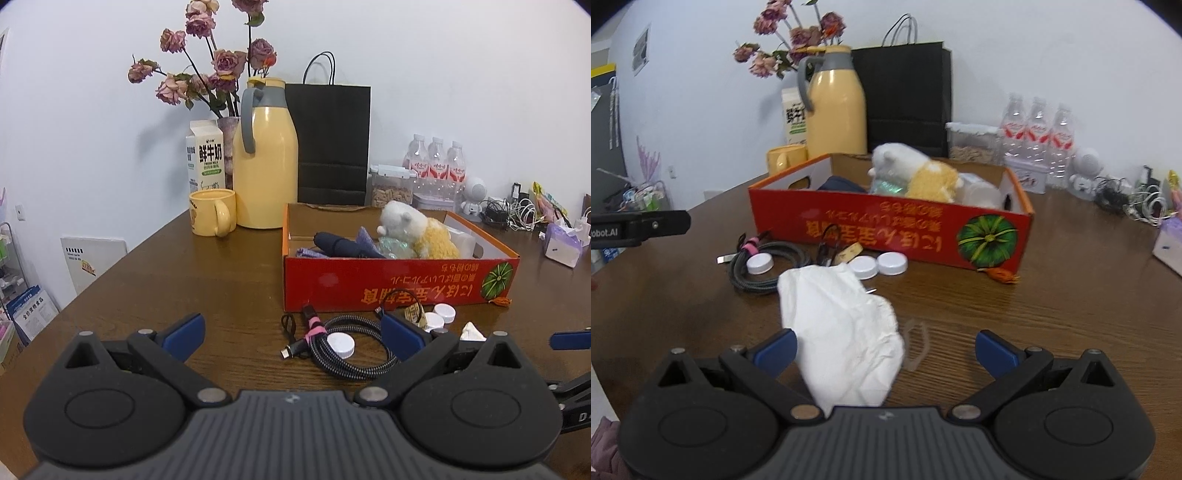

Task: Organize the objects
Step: 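Grasp the white cloth with the right tool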

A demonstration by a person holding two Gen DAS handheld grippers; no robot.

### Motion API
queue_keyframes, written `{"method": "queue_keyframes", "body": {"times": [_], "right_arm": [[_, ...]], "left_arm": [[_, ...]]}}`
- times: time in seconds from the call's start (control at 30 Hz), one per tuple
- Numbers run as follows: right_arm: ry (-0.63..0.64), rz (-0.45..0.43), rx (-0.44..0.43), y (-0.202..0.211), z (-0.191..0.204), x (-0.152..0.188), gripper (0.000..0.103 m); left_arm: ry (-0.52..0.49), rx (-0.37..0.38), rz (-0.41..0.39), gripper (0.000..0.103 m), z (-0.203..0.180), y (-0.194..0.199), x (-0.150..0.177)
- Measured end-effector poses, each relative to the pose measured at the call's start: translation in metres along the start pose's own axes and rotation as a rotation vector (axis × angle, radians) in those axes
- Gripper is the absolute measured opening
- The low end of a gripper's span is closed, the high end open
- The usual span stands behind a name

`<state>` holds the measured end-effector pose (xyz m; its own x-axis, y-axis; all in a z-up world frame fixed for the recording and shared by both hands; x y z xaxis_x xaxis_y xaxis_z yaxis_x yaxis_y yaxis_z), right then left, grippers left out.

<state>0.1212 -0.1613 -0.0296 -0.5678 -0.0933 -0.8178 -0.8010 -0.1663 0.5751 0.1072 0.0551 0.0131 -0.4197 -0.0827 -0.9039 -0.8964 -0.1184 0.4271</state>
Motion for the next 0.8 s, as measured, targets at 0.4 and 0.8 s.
{"method": "queue_keyframes", "body": {"times": [0.4,0.8], "right_arm": [[-0.02,0.007,-0.117,-0.026,0.012,-0.006,0.087],[-0.094,-0.027,-0.161,-0.017,0.0,-0.002,0.05]], "left_arm": [[0.023,-0.013,0.019,0.103,0.01,-0.003,0.006],[0.025,-0.014,0.033,0.103,0.01,-0.004,0.01]]}}
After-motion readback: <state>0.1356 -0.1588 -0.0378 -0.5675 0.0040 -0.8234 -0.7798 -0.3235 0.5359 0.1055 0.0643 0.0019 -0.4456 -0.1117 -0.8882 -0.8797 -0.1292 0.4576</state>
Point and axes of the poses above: each gripper's, at about its wrist camera, not at the fingertips, and y roughly against the way its jaws point, z to its left, x to its underside, the point moved 3 cm from there along -y, roughly the way its jaws point, and after that the axes turned 1 degree about y, right-handed, at the moved point
